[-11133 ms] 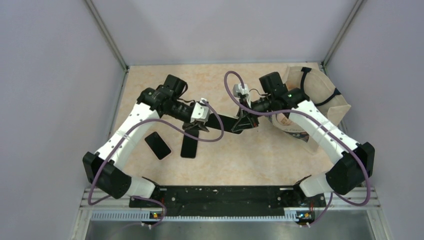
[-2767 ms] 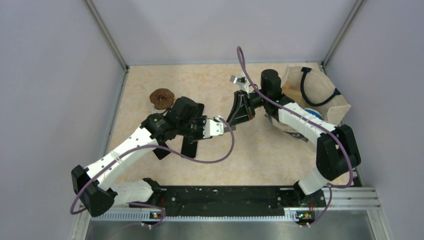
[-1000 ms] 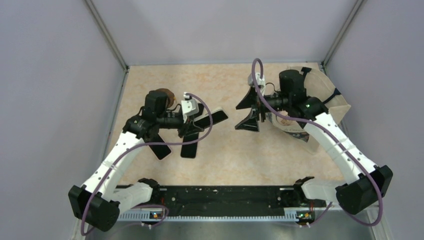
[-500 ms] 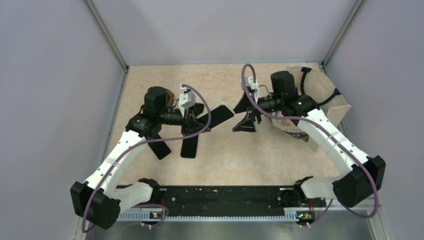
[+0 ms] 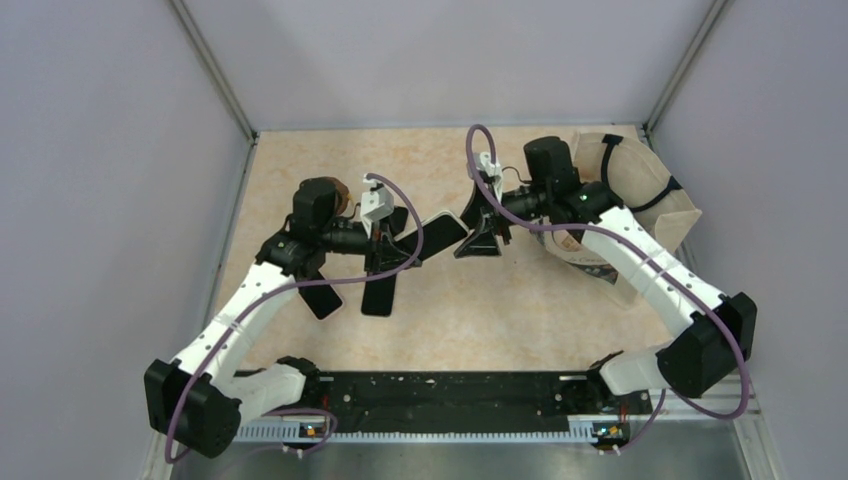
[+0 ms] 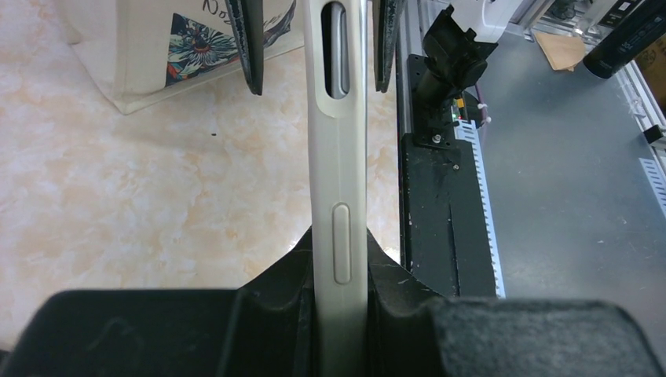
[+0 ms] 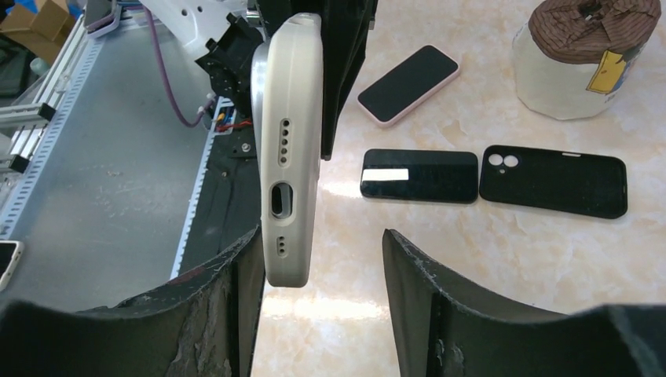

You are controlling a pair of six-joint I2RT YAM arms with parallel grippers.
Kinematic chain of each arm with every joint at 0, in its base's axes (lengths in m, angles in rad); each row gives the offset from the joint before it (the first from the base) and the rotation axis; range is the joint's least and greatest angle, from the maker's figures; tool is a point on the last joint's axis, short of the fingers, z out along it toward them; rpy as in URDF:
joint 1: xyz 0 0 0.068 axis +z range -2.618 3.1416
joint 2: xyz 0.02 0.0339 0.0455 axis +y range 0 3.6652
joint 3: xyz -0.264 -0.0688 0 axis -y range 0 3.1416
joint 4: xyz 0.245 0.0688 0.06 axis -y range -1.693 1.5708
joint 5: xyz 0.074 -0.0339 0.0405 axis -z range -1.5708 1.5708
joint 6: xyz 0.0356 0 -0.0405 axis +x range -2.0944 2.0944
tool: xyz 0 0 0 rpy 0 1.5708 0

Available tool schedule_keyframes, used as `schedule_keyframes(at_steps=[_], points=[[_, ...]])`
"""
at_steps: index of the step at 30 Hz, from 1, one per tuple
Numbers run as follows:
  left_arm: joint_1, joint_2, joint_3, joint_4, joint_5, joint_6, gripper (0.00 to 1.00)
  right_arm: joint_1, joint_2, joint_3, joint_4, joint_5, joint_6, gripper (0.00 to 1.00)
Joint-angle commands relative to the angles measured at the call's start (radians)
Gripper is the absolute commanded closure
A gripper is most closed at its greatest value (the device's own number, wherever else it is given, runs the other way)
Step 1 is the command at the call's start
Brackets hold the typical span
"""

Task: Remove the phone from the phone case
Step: Remove the phone case from the phone.

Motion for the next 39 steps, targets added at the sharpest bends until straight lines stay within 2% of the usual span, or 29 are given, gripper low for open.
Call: schedule_keyframes(at_steps=[1, 4, 11, 17, 18, 19, 20, 21, 27, 32, 39], points=[[-0.005, -0.005, 0.008, 0.09, 0.019, 0.018, 1.0, 0.017, 0.006, 0.046, 0.009, -0.029, -0.012, 0.48], [-0.004, -0.005, 0.009, 0.091, 0.019, 0.017, 1.0, 0.017, 0.008, 0.038, 0.007, -0.033, -0.014, 0.57], [-0.005, -0.005, 0.015, 0.093, 0.022, 0.015, 1.0, 0.018, -0.001, 0.021, 0.006, -0.037, -0.02, 0.59], [-0.004, -0.004, 0.012, 0.111, 0.024, 0.002, 1.0, 0.017, -0.005, 0.014, -0.007, -0.07, -0.034, 0.66], [-0.004, -0.004, 0.011, 0.114, 0.026, -0.003, 1.0, 0.018, -0.004, 0.015, -0.012, -0.071, -0.037, 0.7], [-0.005, -0.004, 0.011, 0.12, 0.028, -0.009, 1.0, 0.018, -0.005, 0.015, -0.021, -0.07, -0.044, 0.79], [-0.005, -0.003, 0.011, 0.126, 0.031, -0.013, 1.0, 0.019, -0.005, 0.017, -0.032, -0.069, -0.059, 0.92], [-0.005, -0.003, 0.011, 0.131, 0.035, -0.018, 1.0, 0.019, -0.006, 0.016, -0.04, -0.068, -0.073, 1.0], [-0.005, 0.008, 0.015, 0.139, 0.116, 0.004, 1.0, 0.028, -0.019, 0.02, -0.136, -0.08, -0.212, 1.0], [-0.006, 0.016, 0.021, 0.033, 0.252, 0.154, 1.0, 0.042, -0.04, 0.024, -0.211, -0.099, -0.32, 1.0], [-0.045, 0.068, 0.121, -0.438, 0.272, 0.63, 1.0, 0.097, -0.066, 0.019, -0.281, -0.098, -0.441, 1.0]])
